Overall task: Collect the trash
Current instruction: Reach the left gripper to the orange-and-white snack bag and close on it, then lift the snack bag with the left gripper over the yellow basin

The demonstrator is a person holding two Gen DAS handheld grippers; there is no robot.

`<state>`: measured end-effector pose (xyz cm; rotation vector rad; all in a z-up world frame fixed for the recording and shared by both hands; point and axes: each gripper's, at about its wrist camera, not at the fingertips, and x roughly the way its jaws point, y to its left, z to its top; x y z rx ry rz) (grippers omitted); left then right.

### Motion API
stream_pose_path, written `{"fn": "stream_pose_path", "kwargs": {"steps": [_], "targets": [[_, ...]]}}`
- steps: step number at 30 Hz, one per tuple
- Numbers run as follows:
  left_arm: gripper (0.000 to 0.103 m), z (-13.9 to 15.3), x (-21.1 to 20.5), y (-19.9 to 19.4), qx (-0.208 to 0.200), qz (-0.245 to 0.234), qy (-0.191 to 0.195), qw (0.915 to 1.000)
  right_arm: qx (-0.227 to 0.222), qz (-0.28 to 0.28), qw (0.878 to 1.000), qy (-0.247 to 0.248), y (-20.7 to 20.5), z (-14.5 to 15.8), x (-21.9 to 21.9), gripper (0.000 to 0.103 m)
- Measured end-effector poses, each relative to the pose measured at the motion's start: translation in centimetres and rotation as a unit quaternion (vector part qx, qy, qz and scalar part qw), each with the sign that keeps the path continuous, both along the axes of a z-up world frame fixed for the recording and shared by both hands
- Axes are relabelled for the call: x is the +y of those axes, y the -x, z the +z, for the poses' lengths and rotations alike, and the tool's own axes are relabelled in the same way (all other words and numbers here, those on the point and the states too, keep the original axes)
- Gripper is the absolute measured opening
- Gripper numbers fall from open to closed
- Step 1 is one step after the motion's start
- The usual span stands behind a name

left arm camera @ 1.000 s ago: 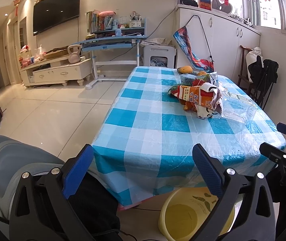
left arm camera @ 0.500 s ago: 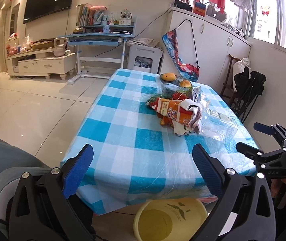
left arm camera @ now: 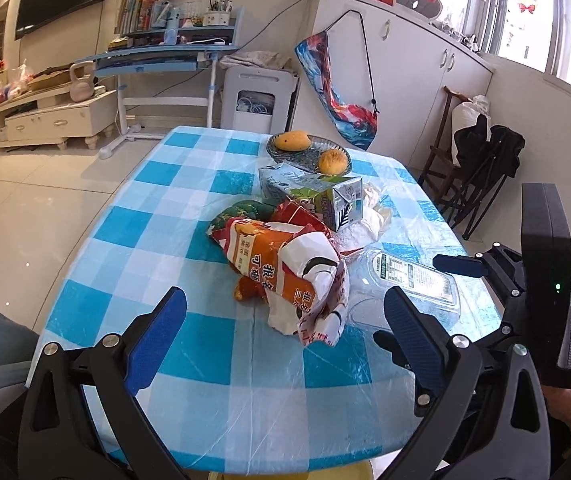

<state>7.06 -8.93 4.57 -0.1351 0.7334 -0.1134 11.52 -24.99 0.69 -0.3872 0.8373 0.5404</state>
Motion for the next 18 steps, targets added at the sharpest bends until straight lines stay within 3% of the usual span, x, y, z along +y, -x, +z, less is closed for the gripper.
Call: {"fn": "stream_pose_path", "kwargs": {"steps": [3,5,6,7,8,11,18], "targets": [[0.09,-0.9,-0.9,-1.8,0.019,-0.001,0.0,0.9998,0.022,-0.005,0.999,-0.026,-0.6,-0.4,-0.5,0.097],[0.054,-1.7,-1.0,-2.7,0.039,-0.013,0.011,0.9991,0.031,0.001,0.999,-0.04,-0.4,-0.3,-0.5,0.094],[0.045,-2.0,-0.9,-3.0,0.046,-0.022,0.017,0.9986,0.031,0.007,0.999,-0.041,-0.2,-0.2,-0.3,0.092],[0.027,-2.2,-0.8,-3.0,0.047,-0.031,0.025,0.9981,0.031,0.012,0.999,-0.038,-0.1,-0.2,-0.1,0.085],[0.022,-2.3,-0.7,-2.8,0.045,-0.033,0.023,0.9982,0.034,0.016,0.999,-0.035,0.1,-0.3,0.1,0.075],[0.012,-1.7,0.5,-2.1,0.03,-0.028,0.022,0.9989,0.056,0.026,0.997,-0.045,0.2,-0.6,0.4,0.06],[0.01,0.5,5.1,1.1,-0.004,-0.017,0.049,0.9987,0.068,0.021,0.995,-0.076,0.5,-0.5,1.0,0.055]]}}
